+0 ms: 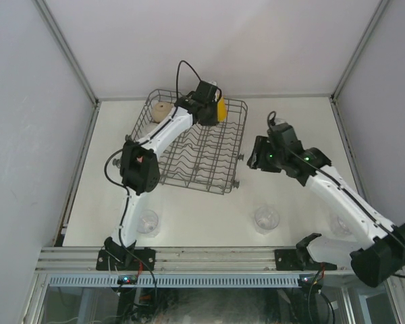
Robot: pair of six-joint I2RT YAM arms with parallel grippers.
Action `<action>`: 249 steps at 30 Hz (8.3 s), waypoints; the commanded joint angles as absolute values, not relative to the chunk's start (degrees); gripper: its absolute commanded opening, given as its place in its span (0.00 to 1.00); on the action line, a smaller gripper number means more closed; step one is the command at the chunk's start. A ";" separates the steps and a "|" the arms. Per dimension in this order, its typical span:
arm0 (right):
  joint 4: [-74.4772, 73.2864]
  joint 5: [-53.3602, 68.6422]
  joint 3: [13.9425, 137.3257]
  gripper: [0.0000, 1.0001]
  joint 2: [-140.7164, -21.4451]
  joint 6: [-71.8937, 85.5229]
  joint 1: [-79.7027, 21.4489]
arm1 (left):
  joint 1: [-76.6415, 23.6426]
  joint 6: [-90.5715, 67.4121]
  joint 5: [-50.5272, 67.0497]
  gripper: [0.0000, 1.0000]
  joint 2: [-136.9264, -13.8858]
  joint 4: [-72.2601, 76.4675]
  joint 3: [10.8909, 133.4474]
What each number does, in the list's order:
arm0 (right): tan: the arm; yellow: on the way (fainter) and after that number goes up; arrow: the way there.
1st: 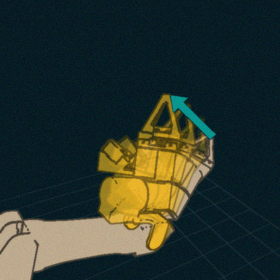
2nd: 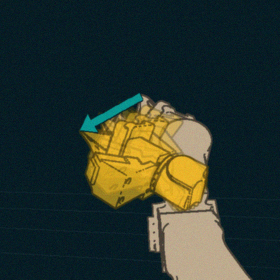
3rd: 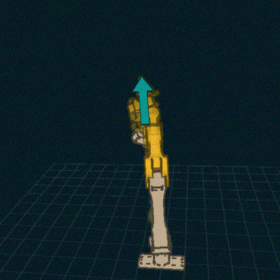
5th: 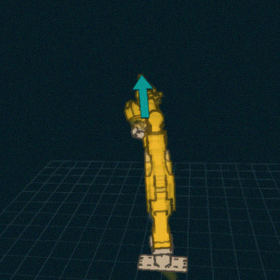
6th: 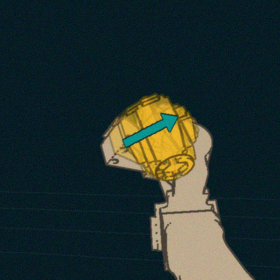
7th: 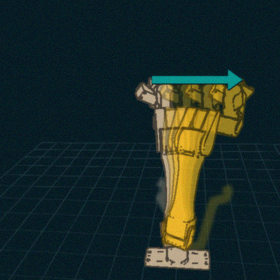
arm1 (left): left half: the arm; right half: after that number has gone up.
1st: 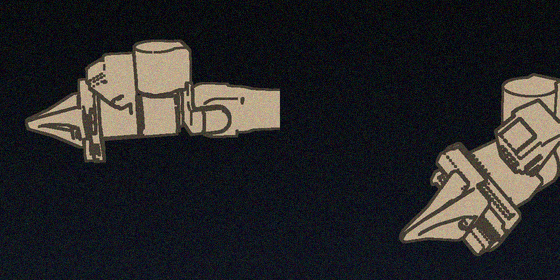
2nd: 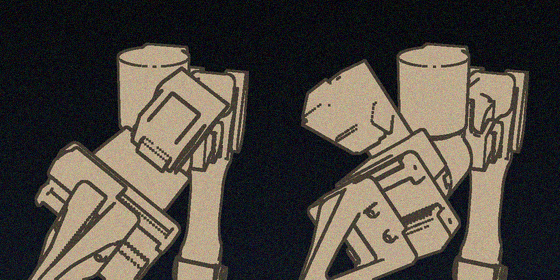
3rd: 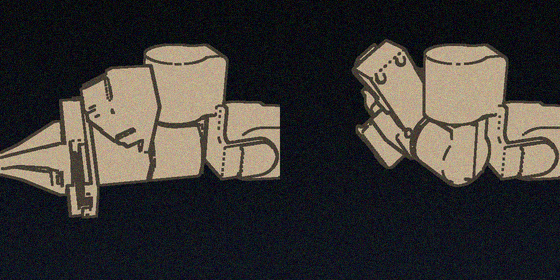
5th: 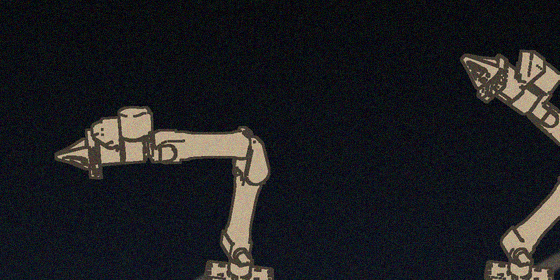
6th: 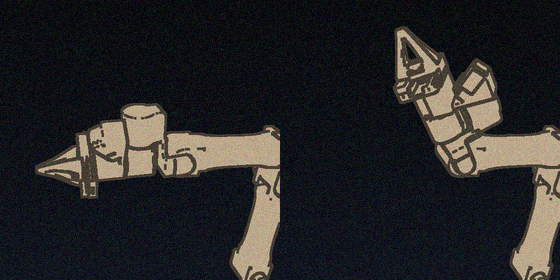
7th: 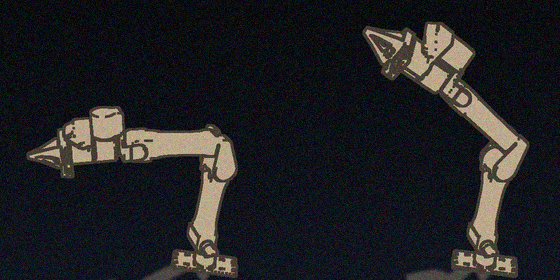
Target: Load the cups into the dish rack
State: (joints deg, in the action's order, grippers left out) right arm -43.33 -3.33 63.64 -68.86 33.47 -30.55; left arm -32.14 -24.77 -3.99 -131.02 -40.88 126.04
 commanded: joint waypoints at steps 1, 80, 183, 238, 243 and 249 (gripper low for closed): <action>-45.01 -1.72 63.64 0.52 -63.51 33.34 -25.19 | -32.34 -23.77 -6.79 0.00 -131.31 -37.55 130.46; -43.03 6.46 54.94 0.44 -55.83 31.56 -7.91 | -36.47 -26.95 -4.91 0.00 -139.97 -39.48 132.25; -2.76 50.02 57.81 0.00 -60.03 72.09 -6.50 | -28.91 -68.93 45.08 0.93 -83.29 10.87 73.88; 9.93 48.60 57.30 0.00 -73.04 76.32 -12.59 | -30.08 -84.69 46.76 0.24 -90.40 29.99 75.67; 6.68 48.34 57.40 0.32 -72.35 73.93 -11.64 | -28.27 -84.56 44.67 0.08 -91.08 30.85 75.58; -3.70 47.17 57.32 0.45 -70.55 66.39 -9.36 | -22.09 -80.90 42.43 0.03 -93.30 25.15 79.45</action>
